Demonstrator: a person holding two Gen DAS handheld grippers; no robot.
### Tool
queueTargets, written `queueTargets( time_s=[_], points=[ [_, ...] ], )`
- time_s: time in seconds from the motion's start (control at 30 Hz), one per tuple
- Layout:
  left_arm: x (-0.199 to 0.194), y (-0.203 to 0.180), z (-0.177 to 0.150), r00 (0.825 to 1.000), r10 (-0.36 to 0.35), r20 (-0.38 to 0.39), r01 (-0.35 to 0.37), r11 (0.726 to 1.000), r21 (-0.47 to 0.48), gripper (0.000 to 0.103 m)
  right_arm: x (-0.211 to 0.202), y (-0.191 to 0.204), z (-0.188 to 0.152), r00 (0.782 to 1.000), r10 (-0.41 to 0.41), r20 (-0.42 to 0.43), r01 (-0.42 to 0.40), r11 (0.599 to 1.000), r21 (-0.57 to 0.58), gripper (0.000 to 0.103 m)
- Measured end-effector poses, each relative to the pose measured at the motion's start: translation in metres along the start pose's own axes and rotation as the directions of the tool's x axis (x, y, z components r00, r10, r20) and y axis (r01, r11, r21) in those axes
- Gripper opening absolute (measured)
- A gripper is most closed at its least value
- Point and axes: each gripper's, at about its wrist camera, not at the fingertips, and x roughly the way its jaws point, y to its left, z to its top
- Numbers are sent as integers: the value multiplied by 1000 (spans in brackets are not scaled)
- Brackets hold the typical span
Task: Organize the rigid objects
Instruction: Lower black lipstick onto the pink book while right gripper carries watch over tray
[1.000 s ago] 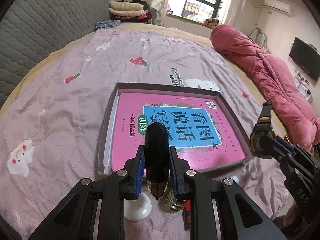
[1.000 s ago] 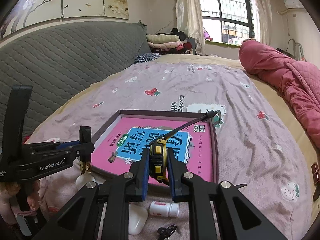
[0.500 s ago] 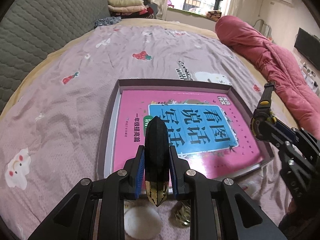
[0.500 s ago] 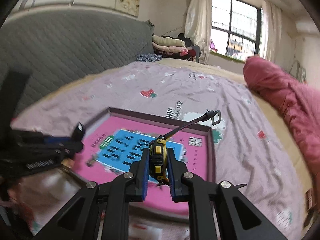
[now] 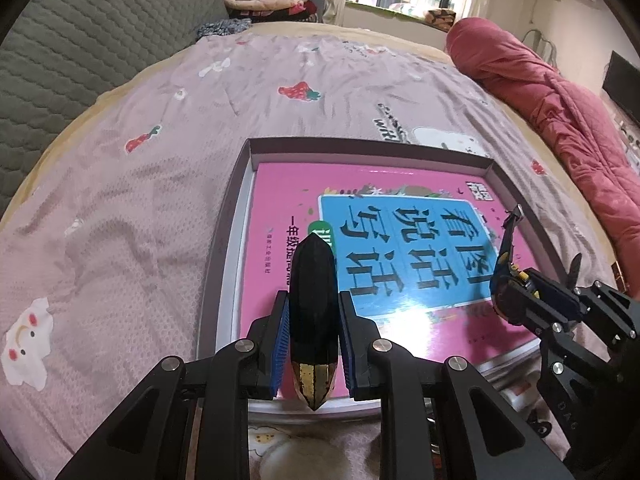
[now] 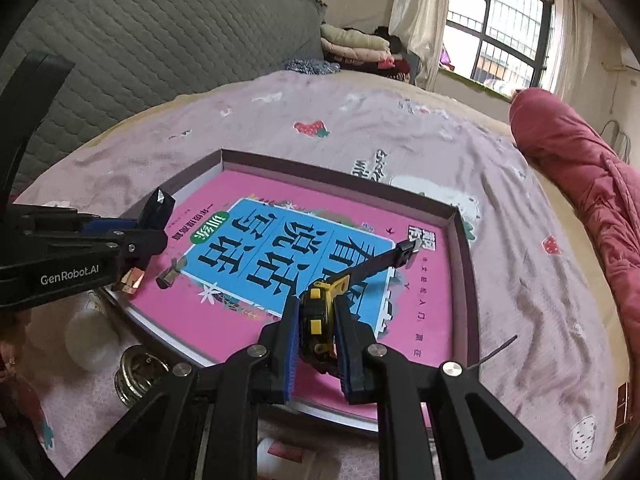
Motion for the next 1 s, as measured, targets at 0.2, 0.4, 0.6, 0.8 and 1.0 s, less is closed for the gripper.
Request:
queueTargets(
  time_s=[0.2,0.4,0.6,0.8,1.0],
  points=[
    [5,4,0,1000,5,-11,-5,1000,-8,23,5,-4,1,1000,13,-17,-13,999,30,17],
    [8,2,1,1000,10,-8,-10,1000,-5,23,7,-13,-1,999,19,-30,-16,997,80,18],
    [14,-3,-1,1000,-10,-18,10,1000,-9,23,5,-18,-3,997,68,-32,-64,991,117,18],
    [17,-1,-4,998,-40,-39,39,999,-29,23,5,-24,-5,993,117,-34,-110,979,172,20],
    [19,5,-5,998,-39,-53,36,998,-54,23,5,-26,-5,990,134,-32,-125,974,191,20]
  ],
)
